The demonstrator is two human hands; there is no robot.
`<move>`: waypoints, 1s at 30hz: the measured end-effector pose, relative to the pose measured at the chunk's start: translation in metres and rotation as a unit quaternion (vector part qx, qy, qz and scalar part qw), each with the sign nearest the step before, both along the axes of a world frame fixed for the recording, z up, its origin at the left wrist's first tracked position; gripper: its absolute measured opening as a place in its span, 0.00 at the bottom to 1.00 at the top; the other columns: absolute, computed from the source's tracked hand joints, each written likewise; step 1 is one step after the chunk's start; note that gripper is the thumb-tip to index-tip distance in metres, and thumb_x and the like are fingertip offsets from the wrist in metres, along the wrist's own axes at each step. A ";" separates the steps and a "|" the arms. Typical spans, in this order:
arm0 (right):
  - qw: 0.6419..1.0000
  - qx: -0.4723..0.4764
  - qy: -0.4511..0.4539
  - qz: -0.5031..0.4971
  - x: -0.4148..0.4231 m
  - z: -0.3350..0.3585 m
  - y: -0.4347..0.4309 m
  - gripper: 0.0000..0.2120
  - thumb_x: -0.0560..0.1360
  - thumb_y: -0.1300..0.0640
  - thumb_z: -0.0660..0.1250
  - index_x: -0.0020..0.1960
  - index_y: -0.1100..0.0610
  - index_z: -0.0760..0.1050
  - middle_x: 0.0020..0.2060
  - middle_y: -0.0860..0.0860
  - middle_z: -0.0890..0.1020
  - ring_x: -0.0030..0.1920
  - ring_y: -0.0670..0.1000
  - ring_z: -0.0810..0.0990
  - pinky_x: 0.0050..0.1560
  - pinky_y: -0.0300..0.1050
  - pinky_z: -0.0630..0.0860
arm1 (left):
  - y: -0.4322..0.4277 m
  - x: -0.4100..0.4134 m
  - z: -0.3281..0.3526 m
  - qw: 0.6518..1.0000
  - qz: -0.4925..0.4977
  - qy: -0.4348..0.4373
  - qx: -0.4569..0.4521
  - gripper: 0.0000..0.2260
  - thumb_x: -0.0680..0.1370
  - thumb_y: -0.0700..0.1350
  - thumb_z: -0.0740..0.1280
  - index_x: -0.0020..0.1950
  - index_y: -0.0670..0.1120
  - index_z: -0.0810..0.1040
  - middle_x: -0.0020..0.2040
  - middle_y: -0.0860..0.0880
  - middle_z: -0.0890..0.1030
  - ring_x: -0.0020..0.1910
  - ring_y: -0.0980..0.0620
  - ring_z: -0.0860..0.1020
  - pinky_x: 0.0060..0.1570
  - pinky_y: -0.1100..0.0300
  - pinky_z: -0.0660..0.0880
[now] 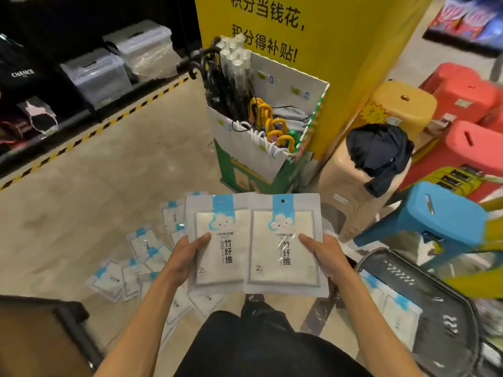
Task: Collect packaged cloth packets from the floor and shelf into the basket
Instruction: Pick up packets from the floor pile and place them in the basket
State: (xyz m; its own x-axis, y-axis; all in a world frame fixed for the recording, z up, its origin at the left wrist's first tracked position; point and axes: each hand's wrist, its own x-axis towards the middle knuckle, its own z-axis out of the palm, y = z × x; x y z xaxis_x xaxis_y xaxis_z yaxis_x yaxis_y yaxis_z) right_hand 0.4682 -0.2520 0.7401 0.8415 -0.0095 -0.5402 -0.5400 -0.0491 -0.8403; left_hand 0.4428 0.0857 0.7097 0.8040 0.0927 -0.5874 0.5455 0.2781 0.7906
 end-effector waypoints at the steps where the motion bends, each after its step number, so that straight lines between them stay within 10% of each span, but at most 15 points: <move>1: 1.000 -0.002 -0.001 -0.010 -0.016 0.001 -0.005 0.07 0.76 0.56 0.72 0.54 0.53 0.80 0.45 0.50 0.87 0.45 0.51 0.87 0.40 0.42 0.81 | -0.005 -0.010 0.001 1.000 -0.004 0.003 0.001 0.12 0.80 0.41 0.69 0.62 0.38 0.79 0.55 0.39 0.85 0.54 0.40 0.84 0.60 0.43 0.77; 7: 0.997 -0.001 0.016 -0.072 -0.112 -0.008 -0.043 0.13 0.75 0.54 0.74 0.59 0.53 0.80 0.49 0.52 0.87 0.49 0.54 0.86 0.55 0.57 0.82 | -0.045 -0.060 0.000 0.997 -0.072 0.010 0.010 0.10 0.80 0.40 0.68 0.60 0.40 0.80 0.55 0.39 0.85 0.53 0.41 0.85 0.53 0.47 0.81; 18: 0.982 0.027 0.012 -0.187 -0.225 -0.002 -0.160 0.11 0.77 0.59 0.71 0.59 0.56 0.79 0.49 0.53 0.87 0.47 0.51 0.87 0.39 0.40 0.82 | -0.179 -0.097 -0.002 0.979 -0.203 0.003 0.015 0.12 0.79 0.42 0.69 0.62 0.40 0.80 0.57 0.39 0.84 0.56 0.38 0.83 0.59 0.42 0.77; 30: 0.975 0.033 0.012 -0.220 -0.273 -0.031 -0.350 0.15 0.78 0.61 0.69 0.64 0.55 0.78 0.54 0.52 0.85 0.54 0.53 0.85 0.55 0.52 0.81 | -0.377 -0.110 -0.020 0.971 -0.229 0.020 0.064 0.13 0.79 0.42 0.69 0.62 0.38 0.79 0.55 0.40 0.85 0.54 0.39 0.84 0.58 0.44 0.79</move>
